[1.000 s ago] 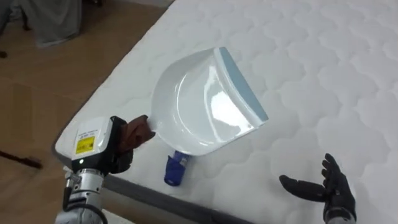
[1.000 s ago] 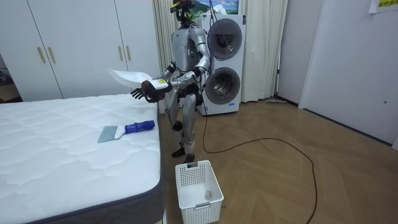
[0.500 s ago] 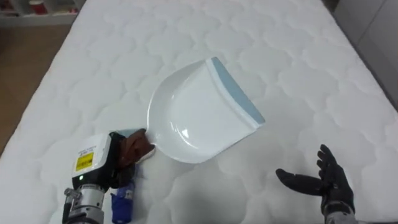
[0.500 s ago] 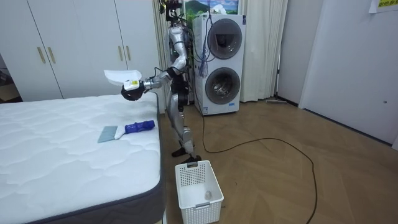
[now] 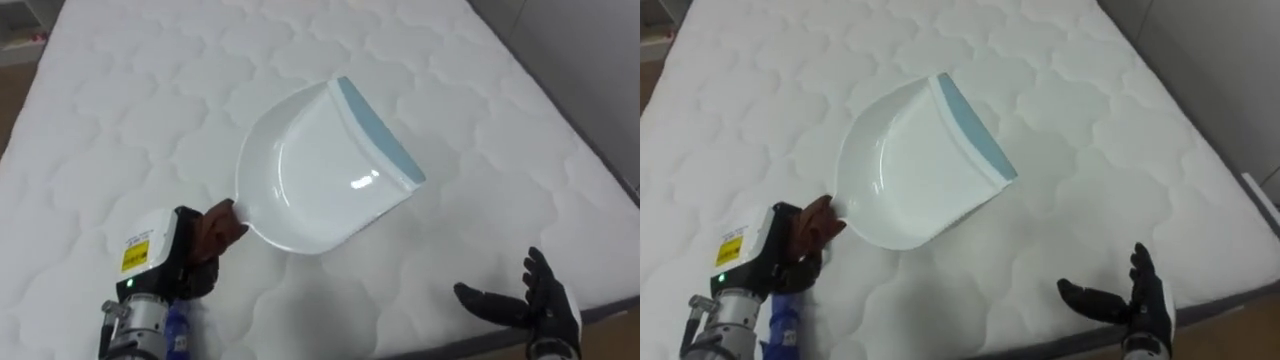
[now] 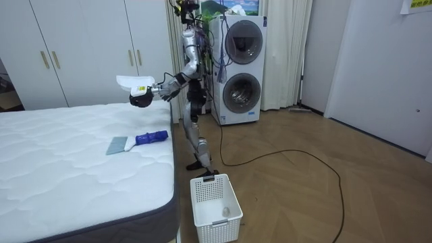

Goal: Clean bed

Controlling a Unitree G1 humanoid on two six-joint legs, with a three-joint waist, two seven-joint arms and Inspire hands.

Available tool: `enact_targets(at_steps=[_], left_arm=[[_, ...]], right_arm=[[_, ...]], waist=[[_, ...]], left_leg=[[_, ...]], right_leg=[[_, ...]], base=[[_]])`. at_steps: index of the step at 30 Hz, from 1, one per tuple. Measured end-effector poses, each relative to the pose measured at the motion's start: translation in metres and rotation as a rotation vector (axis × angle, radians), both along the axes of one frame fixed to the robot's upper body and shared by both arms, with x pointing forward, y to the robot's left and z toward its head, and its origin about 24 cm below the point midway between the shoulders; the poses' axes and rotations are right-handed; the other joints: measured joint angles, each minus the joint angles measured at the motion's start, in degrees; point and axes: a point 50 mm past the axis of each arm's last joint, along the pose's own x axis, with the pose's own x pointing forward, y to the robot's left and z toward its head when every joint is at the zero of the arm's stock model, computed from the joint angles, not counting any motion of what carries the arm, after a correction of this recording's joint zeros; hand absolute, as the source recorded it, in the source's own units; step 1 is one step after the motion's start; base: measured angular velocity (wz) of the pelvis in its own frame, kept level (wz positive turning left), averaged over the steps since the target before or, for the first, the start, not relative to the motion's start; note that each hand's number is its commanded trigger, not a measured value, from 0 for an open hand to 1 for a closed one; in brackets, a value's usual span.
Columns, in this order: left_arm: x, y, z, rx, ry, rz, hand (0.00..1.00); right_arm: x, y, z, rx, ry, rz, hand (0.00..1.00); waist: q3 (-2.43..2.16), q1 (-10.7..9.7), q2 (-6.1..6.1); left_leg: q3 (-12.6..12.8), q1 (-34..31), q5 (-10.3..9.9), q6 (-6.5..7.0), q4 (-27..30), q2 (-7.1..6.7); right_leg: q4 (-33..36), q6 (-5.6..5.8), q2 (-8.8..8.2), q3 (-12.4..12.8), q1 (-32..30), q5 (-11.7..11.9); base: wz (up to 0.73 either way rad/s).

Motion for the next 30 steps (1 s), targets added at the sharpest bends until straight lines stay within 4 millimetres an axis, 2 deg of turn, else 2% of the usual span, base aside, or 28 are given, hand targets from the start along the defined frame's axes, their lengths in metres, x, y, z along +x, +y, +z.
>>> enact_targets(at_steps=[1,2,6,12,16,24,30], left_arm=[[0.0,0.0,0.0,0.0,-0.001,-0.001,0.0],[0.001,0.0,0.001,-0.004,-0.007,-0.002,0.0],[-0.001,0.001,0.0,-0.01,0.003,-0.005,0.0],[-0.006,0.001,-0.003,-0.099,0.006,0.034,0.0],[-0.019,0.002,-0.016,-0.233,0.055,0.134,0.0],[-0.035,0.018,-0.037,-0.301,0.158,0.265,0.0],[-0.044,0.025,-0.047,-0.318,0.221,0.317,0.0]], right_arm=[[0.0,-0.001,0.0,-0.002,-0.001,-0.004,0.0],[0.0,-0.001,0.001,-0.003,-0.001,-0.004,0.0],[0.0,-0.001,0.001,0.002,-0.003,0.005,0.0],[0.0,0.001,-0.001,0.023,0.0,0.04,0.0],[-0.006,-0.001,-0.007,0.028,0.037,0.042,0.0],[-0.004,-0.001,-0.007,0.026,0.034,0.048,0.0],[-0.006,-0.002,-0.01,0.029,0.051,0.047,0.0]], waist=[[-0.08,-0.03,-0.11],[0.04,-0.25,-0.35],[0.02,-0.38,-0.36],[-0.43,0.52,-1.05],[-0.79,1.15,-1.69],[-0.29,1.26,-2.69],[-0.26,1.35,-2.88]], left_leg=[[0.06,-0.4,-0.47,0.06,0.34,-0.16],[0.03,-0.85,-0.53,0.1,0.73,-0.36],[0.0,-1.25,-0.42,0.1,0.86,-0.31],[0.18,-0.33,-0.27,0.11,0.61,0.18],[-0.09,1.07,-0.26,-0.02,-0.21,0.84],[-0.15,1.91,-0.31,-0.1,-0.8,1.19],[-0.15,2.62,-0.31,-0.1,-1.68,1.33]], right_leg=[[0.41,-0.02,-0.24,-0.47,-0.53,-0.1],[0.55,0.02,-0.52,-0.7,-0.93,-0.15],[-0.11,0.11,-0.49,-0.61,-0.72,0.51],[-1.92,0.1,-0.16,-1.06,0.35,0.98],[-4.3,-0.06,0.43,-1.55,2.55,1.26],[-6.76,0.07,0.67,-1.62,4.52,1.48],[-7.44,0.04,0.83,-1.8,5.22,1.57]], base=[[-0.12],[0.0],[0.0],[0.02],[0.0],[0.0],[0.0]])
